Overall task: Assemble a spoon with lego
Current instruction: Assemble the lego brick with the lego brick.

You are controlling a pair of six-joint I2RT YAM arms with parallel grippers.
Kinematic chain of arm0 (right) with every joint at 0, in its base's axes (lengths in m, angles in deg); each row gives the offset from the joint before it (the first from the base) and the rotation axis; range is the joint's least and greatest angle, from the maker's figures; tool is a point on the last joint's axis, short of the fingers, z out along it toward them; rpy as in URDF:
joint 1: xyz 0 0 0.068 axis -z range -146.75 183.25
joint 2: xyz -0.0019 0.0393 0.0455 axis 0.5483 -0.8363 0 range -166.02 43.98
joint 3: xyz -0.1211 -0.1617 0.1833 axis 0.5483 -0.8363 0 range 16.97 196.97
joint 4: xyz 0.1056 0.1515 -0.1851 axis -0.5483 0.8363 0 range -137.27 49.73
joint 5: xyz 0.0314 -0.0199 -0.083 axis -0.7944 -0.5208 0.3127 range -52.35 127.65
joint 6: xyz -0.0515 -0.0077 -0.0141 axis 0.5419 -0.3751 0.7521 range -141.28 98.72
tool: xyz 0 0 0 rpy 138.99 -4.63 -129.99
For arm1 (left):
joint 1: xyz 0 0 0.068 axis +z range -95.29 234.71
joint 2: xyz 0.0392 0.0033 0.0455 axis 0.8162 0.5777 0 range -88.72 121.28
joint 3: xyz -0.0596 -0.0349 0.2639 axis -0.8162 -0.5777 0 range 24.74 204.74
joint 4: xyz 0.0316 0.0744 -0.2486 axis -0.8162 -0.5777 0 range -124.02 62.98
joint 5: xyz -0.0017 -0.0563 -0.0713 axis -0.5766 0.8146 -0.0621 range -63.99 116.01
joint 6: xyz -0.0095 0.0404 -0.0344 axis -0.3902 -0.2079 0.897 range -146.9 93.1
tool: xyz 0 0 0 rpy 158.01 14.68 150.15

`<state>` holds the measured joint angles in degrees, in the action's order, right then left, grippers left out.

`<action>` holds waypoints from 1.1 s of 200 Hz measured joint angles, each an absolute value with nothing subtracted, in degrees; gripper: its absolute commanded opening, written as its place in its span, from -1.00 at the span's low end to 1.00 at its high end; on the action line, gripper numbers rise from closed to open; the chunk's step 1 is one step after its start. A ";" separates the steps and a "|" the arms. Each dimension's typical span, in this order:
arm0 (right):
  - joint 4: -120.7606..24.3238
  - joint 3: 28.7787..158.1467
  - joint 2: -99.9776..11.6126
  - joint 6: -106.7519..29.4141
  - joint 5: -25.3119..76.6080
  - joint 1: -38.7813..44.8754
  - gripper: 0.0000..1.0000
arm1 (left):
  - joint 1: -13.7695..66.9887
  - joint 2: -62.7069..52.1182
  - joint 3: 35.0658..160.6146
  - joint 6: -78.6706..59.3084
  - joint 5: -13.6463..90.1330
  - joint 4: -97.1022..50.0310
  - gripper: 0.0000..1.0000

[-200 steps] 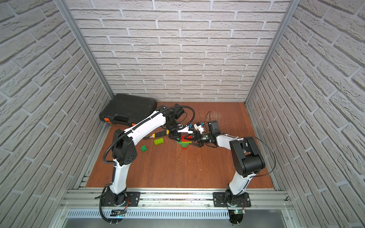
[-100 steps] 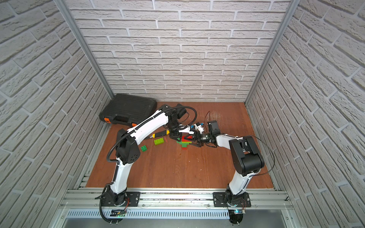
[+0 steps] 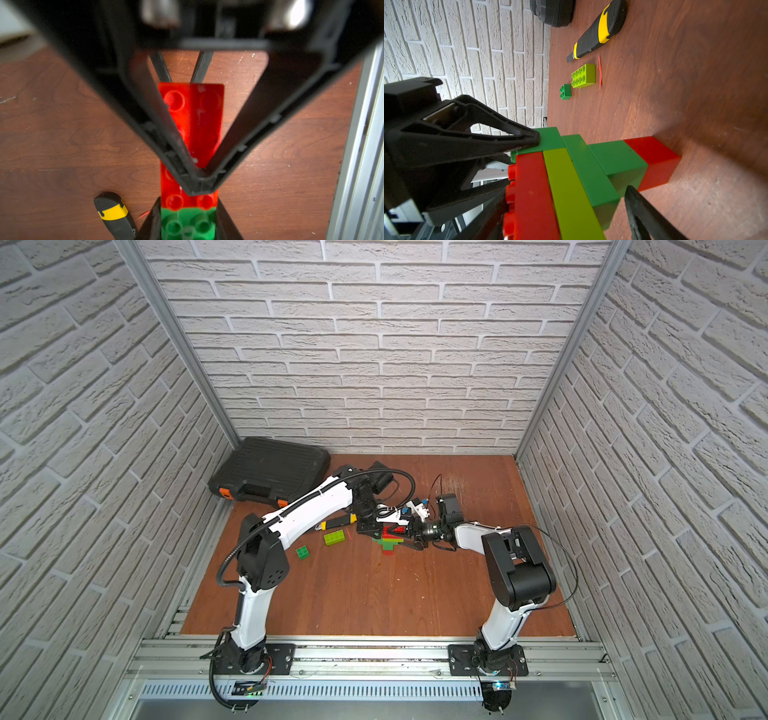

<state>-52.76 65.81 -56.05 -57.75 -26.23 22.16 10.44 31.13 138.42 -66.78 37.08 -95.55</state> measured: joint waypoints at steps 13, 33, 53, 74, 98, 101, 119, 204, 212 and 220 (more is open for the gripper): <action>-51.52 66.12 -55.70 -57.21 -25.77 22.16 0.68 | 10.44 31.13 138.45 -66.69 37.13 -95.57 -0.46; -49.88 66.25 -54.95 -56.44 -24.87 22.18 0.69 | 10.44 31.17 138.71 -66.30 37.30 -95.68 -0.32; -48.61 66.27 -54.30 -56.31 -24.07 22.18 0.70 | 10.44 31.30 138.91 -66.12 37.57 -95.81 -0.20; -47.63 66.25 -53.88 -56.38 -23.76 22.11 0.71 | 10.31 31.68 138.91 -65.86 38.40 -95.35 -0.02; -47.19 66.25 -53.62 -56.40 -23.52 22.13 0.71 | 10.31 31.70 138.91 -65.75 38.57 -95.09 0.17; -47.08 66.25 -53.60 -56.40 -23.50 22.13 0.71 | 10.31 31.70 138.91 -65.75 38.57 -95.07 0.18; -46.32 66.25 -53.31 -56.31 -23.41 22.13 0.71 | 10.31 31.70 138.91 -65.71 38.59 -94.57 0.31; -42.91 66.53 -51.33 -55.96 -22.16 22.09 0.74 | 10.31 31.22 138.88 -65.56 38.42 -92.51 0.64; -42.78 66.82 -51.26 -55.96 -22.19 22.09 0.74 | 10.31 31.02 138.88 -65.42 38.31 -92.42 0.66; -42.69 67.10 -51.15 -55.96 -22.21 22.09 0.74 | 10.31 30.78 138.88 -65.34 38.24 -92.38 0.68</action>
<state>-42.69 67.10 -51.15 -55.96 -22.21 22.09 10.31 30.78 138.88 -65.34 38.24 -92.38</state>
